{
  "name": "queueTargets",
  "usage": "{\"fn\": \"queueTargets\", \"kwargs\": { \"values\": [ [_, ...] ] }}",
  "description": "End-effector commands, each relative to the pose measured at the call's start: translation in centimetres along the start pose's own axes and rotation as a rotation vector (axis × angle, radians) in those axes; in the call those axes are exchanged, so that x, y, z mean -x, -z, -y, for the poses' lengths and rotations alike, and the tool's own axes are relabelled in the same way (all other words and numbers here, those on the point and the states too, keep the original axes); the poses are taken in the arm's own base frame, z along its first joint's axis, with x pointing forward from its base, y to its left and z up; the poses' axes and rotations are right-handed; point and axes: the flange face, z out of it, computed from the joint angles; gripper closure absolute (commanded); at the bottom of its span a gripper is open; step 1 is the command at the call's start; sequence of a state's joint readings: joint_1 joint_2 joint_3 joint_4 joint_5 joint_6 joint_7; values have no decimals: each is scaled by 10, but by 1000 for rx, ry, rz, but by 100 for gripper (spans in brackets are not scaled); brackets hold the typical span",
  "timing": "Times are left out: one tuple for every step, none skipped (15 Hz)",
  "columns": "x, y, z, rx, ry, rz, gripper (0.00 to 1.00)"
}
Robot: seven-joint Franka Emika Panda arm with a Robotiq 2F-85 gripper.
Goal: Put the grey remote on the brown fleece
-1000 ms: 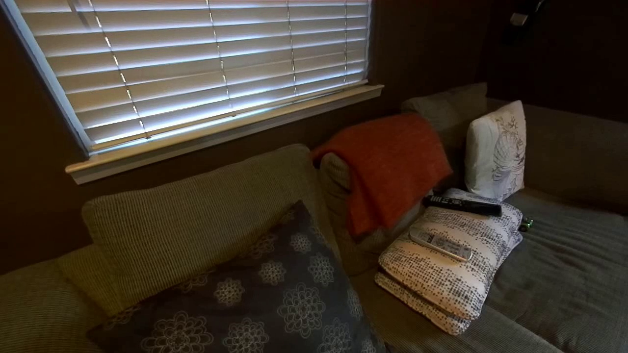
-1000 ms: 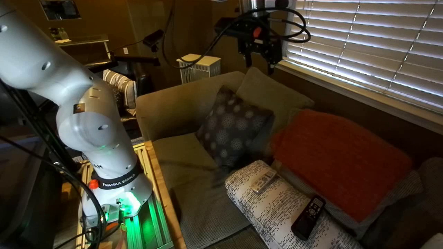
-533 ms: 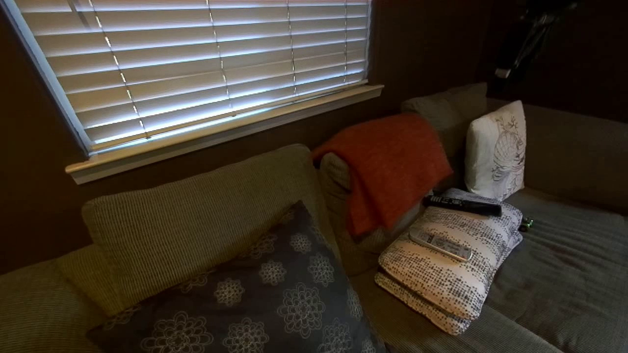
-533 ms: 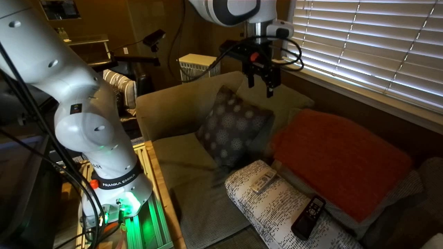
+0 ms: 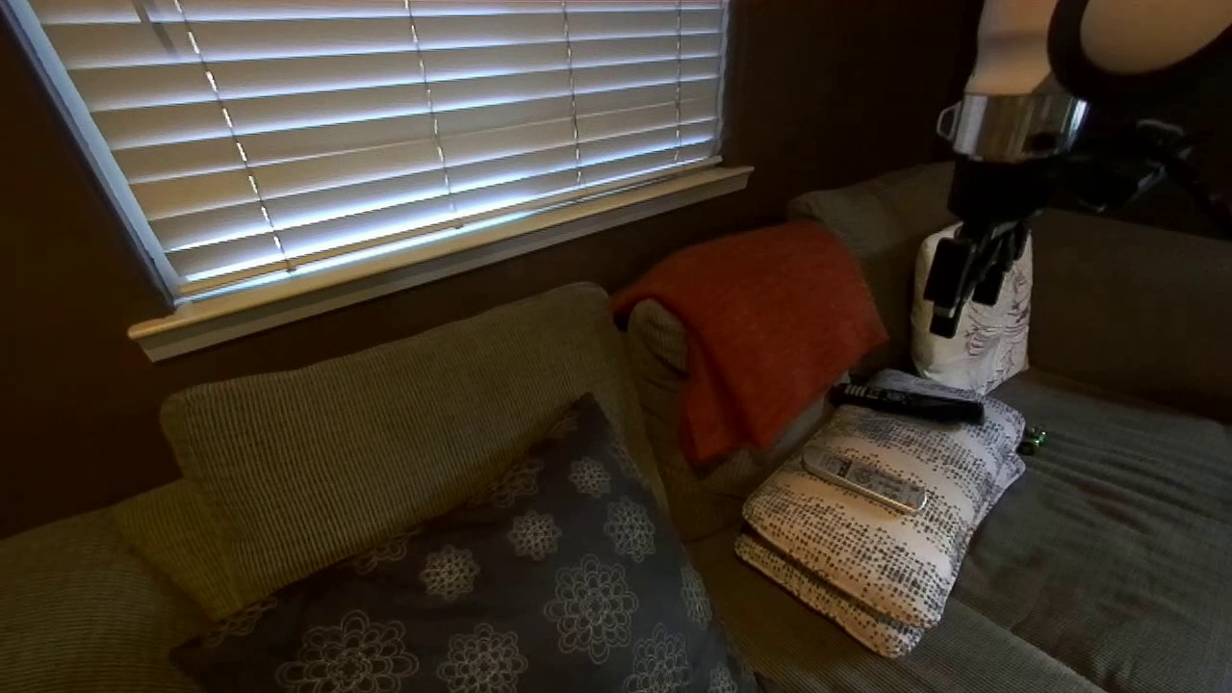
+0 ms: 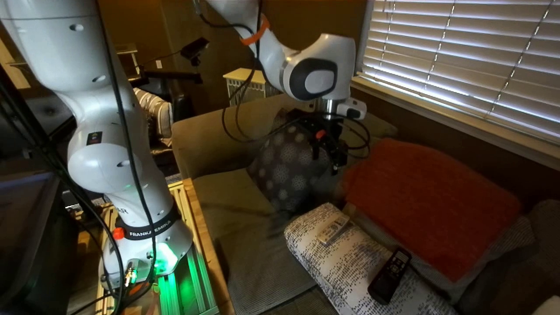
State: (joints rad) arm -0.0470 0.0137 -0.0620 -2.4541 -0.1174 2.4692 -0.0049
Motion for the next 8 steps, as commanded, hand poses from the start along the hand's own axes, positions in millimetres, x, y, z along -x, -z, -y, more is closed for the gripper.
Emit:
{"fn": "queueTargets", "kwargs": {
  "values": [
    [-26, -47, -9, 33, 27, 3, 0],
    [-29, -55, -11, 35, 19, 2, 0],
    [-13, -39, -4, 13, 12, 7, 0],
    [-18, -48, -7, 15, 10, 10, 0],
    [-21, -55, -8, 16, 8, 14, 0],
    [-23, -58, -9, 17, 8, 15, 0],
    [-25, -58, -9, 18, 8, 14, 0],
    [-26, -57, -9, 18, 8, 12, 0]
  ]
}}
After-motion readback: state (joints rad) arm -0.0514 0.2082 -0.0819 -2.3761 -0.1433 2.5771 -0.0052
